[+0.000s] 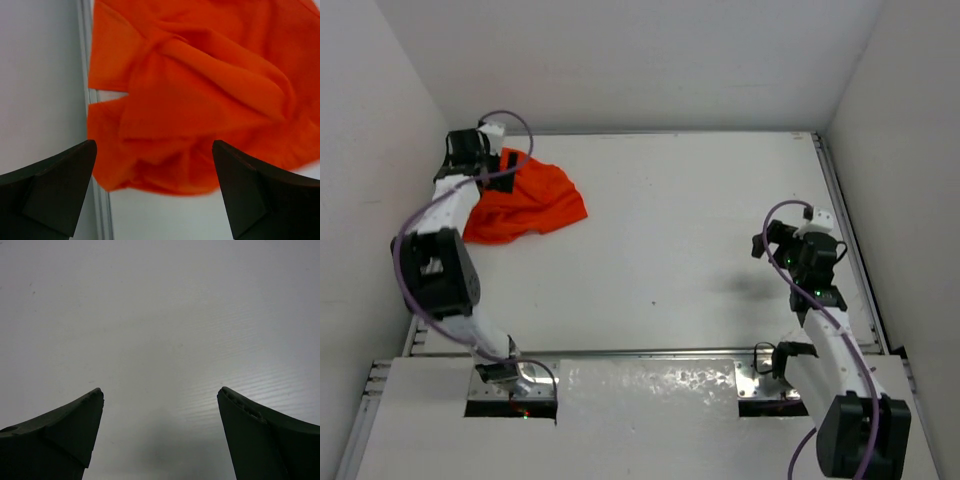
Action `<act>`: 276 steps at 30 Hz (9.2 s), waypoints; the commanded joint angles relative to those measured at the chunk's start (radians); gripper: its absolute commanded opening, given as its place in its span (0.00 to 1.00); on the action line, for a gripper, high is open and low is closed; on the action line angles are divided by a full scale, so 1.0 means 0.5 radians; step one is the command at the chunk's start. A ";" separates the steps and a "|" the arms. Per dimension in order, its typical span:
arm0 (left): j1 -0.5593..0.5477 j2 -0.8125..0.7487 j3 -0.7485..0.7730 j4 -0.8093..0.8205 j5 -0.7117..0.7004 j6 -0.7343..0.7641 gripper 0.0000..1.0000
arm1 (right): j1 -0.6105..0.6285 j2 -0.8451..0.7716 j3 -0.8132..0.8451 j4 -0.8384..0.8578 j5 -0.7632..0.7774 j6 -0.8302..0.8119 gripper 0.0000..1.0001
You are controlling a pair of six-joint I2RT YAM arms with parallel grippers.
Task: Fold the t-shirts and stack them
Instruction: Move the tshirt to the center of the board, then flatten out the tshirt
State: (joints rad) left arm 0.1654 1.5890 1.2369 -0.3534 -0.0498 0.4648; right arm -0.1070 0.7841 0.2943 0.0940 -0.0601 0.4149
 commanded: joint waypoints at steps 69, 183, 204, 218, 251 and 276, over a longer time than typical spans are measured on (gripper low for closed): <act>-0.865 -0.248 -0.348 -0.272 1.176 -0.046 0.03 | 1.073 2.115 1.410 0.122 -0.511 0.035 0.86; 0.228 0.058 -0.210 -0.183 0.993 -0.169 0.44 | 0.674 1.026 1.162 -0.681 0.053 -0.372 0.62; -0.110 0.273 -0.302 -0.146 0.734 0.196 0.52 | 0.935 2.589 2.470 -1.108 -0.334 -0.495 0.55; -0.144 0.221 -0.406 -0.244 0.903 0.162 0.52 | 0.966 2.641 2.369 -1.188 -0.199 -0.646 0.51; -0.230 0.209 -0.645 0.072 0.640 0.147 0.23 | 0.990 2.546 2.323 -1.210 -0.184 -0.774 0.45; -0.128 0.785 1.675 -0.278 1.026 -0.413 0.00 | 0.408 2.700 4.228 -1.115 -0.205 -0.351 0.00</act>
State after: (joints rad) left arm 0.0772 1.9224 1.8473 -0.4908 0.3859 0.3714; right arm 0.1890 2.1925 2.2562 -0.4931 -0.1535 0.1555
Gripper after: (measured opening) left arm 0.007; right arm 0.002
